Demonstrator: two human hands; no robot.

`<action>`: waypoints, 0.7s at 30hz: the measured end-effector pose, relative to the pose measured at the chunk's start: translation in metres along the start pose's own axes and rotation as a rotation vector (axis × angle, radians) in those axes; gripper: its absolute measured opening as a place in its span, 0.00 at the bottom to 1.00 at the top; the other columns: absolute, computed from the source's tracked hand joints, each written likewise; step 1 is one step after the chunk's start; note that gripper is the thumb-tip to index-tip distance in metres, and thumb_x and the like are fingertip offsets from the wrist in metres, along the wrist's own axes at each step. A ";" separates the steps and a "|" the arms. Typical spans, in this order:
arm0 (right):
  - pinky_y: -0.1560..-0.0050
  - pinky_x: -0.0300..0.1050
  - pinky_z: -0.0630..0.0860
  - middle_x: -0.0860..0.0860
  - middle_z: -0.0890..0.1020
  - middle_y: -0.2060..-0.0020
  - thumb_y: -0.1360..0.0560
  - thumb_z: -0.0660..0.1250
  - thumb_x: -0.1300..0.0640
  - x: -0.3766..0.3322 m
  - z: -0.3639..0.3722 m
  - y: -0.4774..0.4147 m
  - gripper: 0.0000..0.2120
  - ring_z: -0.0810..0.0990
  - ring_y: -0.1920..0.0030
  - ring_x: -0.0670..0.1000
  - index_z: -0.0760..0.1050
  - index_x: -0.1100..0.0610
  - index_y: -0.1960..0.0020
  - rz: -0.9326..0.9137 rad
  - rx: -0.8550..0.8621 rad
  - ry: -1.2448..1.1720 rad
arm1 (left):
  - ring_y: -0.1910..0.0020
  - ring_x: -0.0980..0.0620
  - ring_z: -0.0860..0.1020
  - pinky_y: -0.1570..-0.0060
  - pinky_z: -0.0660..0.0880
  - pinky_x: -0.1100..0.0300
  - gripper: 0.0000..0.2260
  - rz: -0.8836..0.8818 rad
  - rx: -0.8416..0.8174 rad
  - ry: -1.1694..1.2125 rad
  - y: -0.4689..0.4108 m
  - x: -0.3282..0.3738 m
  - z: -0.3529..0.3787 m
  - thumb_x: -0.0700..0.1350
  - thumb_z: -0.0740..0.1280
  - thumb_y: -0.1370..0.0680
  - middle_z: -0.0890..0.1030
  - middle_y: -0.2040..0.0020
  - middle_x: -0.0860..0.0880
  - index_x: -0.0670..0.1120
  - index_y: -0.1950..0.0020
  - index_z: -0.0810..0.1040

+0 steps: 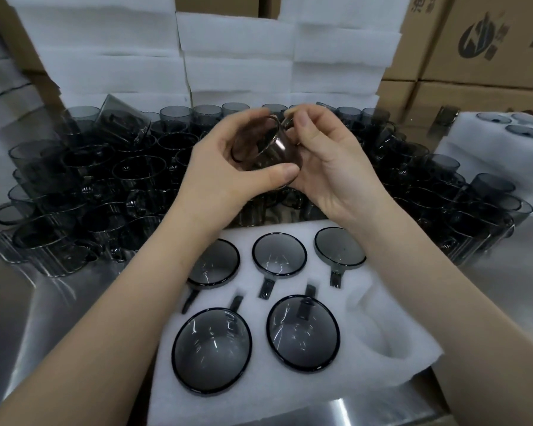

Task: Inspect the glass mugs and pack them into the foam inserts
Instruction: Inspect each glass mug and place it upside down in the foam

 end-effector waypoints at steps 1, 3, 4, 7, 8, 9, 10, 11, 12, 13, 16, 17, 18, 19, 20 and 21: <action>0.64 0.46 0.79 0.46 0.82 0.65 0.19 0.61 0.59 -0.002 -0.001 0.000 0.05 0.79 0.62 0.47 0.74 0.56 0.52 -0.021 0.016 0.050 | 0.40 0.51 0.80 0.43 0.77 0.59 0.31 -0.001 0.007 0.050 -0.001 -0.001 -0.003 0.35 0.77 0.36 0.81 0.40 0.47 0.42 0.34 0.74; 0.63 0.45 0.78 0.45 0.81 0.66 0.20 0.63 0.60 -0.005 -0.007 0.001 0.05 0.77 0.63 0.47 0.76 0.55 0.53 -0.060 0.078 0.175 | 0.44 0.51 0.81 0.48 0.78 0.59 0.31 -0.016 0.010 0.097 -0.002 -0.004 -0.006 0.35 0.78 0.38 0.82 0.46 0.49 0.44 0.37 0.75; 0.65 0.43 0.77 0.46 0.79 0.66 0.20 0.64 0.60 -0.007 -0.009 0.002 0.05 0.76 0.65 0.47 0.77 0.56 0.54 -0.075 0.109 0.230 | 0.45 0.51 0.81 0.49 0.78 0.60 0.31 -0.024 0.011 0.101 -0.002 -0.005 -0.007 0.37 0.79 0.39 0.83 0.48 0.51 0.45 0.37 0.76; 0.71 0.40 0.71 0.51 0.76 0.65 0.20 0.64 0.62 -0.007 -0.012 0.002 0.05 0.72 0.68 0.49 0.76 0.58 0.54 -0.078 0.152 0.261 | 0.47 0.52 0.83 0.51 0.78 0.61 0.31 -0.056 0.047 0.082 -0.002 -0.006 -0.007 0.43 0.79 0.39 0.84 0.49 0.51 0.45 0.37 0.76; 0.73 0.39 0.71 0.53 0.76 0.64 0.20 0.63 0.62 -0.007 -0.012 0.002 0.05 0.72 0.69 0.49 0.75 0.59 0.54 -0.074 0.154 0.238 | 0.48 0.53 0.83 0.51 0.78 0.62 0.31 -0.064 0.065 0.068 -0.002 -0.006 -0.008 0.43 0.80 0.39 0.84 0.49 0.51 0.44 0.37 0.76; 0.74 0.39 0.71 0.54 0.75 0.64 0.20 0.63 0.63 -0.007 -0.012 0.002 0.05 0.72 0.69 0.50 0.75 0.60 0.54 -0.072 0.154 0.216 | 0.49 0.54 0.83 0.52 0.78 0.63 0.31 -0.070 0.082 0.054 -0.002 -0.006 -0.008 0.43 0.81 0.39 0.85 0.50 0.52 0.44 0.37 0.77; 0.75 0.39 0.71 0.54 0.75 0.64 0.20 0.62 0.63 -0.007 -0.012 0.002 0.05 0.72 0.70 0.49 0.74 0.60 0.54 -0.072 0.156 0.200 | 0.50 0.56 0.83 0.52 0.78 0.64 0.31 -0.075 0.095 0.045 -0.002 -0.006 -0.009 0.41 0.80 0.38 0.85 0.51 0.53 0.43 0.37 0.76; 0.75 0.39 0.71 0.55 0.75 0.64 0.20 0.62 0.63 -0.007 -0.012 0.002 0.05 0.72 0.71 0.49 0.74 0.61 0.54 -0.075 0.159 0.191 | 0.50 0.56 0.83 0.52 0.78 0.65 0.30 -0.082 0.101 0.042 -0.001 -0.006 -0.009 0.41 0.79 0.37 0.86 0.53 0.54 0.42 0.37 0.76; 0.75 0.39 0.71 0.55 0.75 0.65 0.20 0.62 0.63 -0.008 -0.013 0.002 0.05 0.72 0.72 0.49 0.74 0.61 0.54 -0.080 0.163 0.187 | 0.51 0.57 0.84 0.52 0.78 0.66 0.30 -0.085 0.105 0.038 -0.001 -0.006 -0.009 0.41 0.79 0.37 0.86 0.53 0.54 0.41 0.37 0.76; 0.75 0.39 0.71 0.55 0.75 0.65 0.20 0.62 0.63 -0.008 -0.013 0.002 0.05 0.72 0.72 0.49 0.74 0.61 0.54 -0.088 0.168 0.185 | 0.51 0.58 0.83 0.52 0.77 0.67 0.31 -0.084 0.108 0.035 0.000 -0.004 -0.008 0.41 0.79 0.38 0.86 0.53 0.55 0.41 0.36 0.76; 0.75 0.39 0.71 0.54 0.76 0.65 0.20 0.62 0.63 -0.011 -0.015 0.003 0.05 0.72 0.71 0.49 0.74 0.60 0.55 -0.118 0.184 0.175 | 0.51 0.60 0.83 0.53 0.77 0.69 0.35 -0.071 0.114 0.054 0.002 0.002 -0.004 0.44 0.79 0.40 0.85 0.53 0.54 0.39 0.34 0.75; 0.76 0.39 0.71 0.54 0.76 0.66 0.20 0.63 0.63 -0.012 -0.015 0.004 0.05 0.72 0.72 0.49 0.74 0.60 0.55 -0.127 0.186 0.167 | 0.52 0.61 0.83 0.53 0.77 0.69 0.35 -0.067 0.119 0.064 0.003 0.005 -0.004 0.45 0.77 0.40 0.84 0.52 0.54 0.38 0.34 0.74; 0.76 0.40 0.70 0.53 0.76 0.66 0.20 0.63 0.63 -0.012 -0.015 0.004 0.06 0.72 0.73 0.48 0.74 0.60 0.55 -0.135 0.186 0.158 | 0.52 0.62 0.83 0.53 0.76 0.70 0.35 -0.065 0.124 0.073 0.003 0.006 -0.003 0.45 0.76 0.40 0.84 0.52 0.54 0.38 0.34 0.74; 0.77 0.39 0.70 0.53 0.76 0.67 0.20 0.63 0.63 -0.014 -0.016 0.004 0.06 0.71 0.74 0.48 0.73 0.60 0.56 -0.142 0.185 0.151 | 0.52 0.63 0.83 0.54 0.76 0.70 0.34 -0.066 0.128 0.079 0.003 0.007 -0.003 0.45 0.76 0.39 0.84 0.52 0.54 0.38 0.34 0.74; 0.77 0.39 0.69 0.53 0.76 0.67 0.20 0.63 0.63 -0.014 -0.016 0.004 0.06 0.71 0.75 0.48 0.73 0.60 0.56 -0.146 0.186 0.147 | 0.53 0.63 0.82 0.54 0.76 0.70 0.33 -0.068 0.129 0.081 0.003 0.006 -0.003 0.45 0.76 0.39 0.84 0.53 0.55 0.39 0.35 0.74; 0.77 0.39 0.69 0.53 0.76 0.66 0.20 0.63 0.63 -0.015 -0.016 0.005 0.06 0.71 0.75 0.48 0.73 0.60 0.57 -0.148 0.188 0.147 | 0.52 0.63 0.82 0.54 0.76 0.70 0.31 -0.070 0.129 0.081 0.003 0.006 -0.004 0.45 0.75 0.38 0.84 0.53 0.55 0.41 0.36 0.75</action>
Point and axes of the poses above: each hand's wrist, its own y-axis away from the middle knuckle, its own z-axis out of the palm, x = y × z, the point moved 9 cm from there along -y, towards the middle knuckle
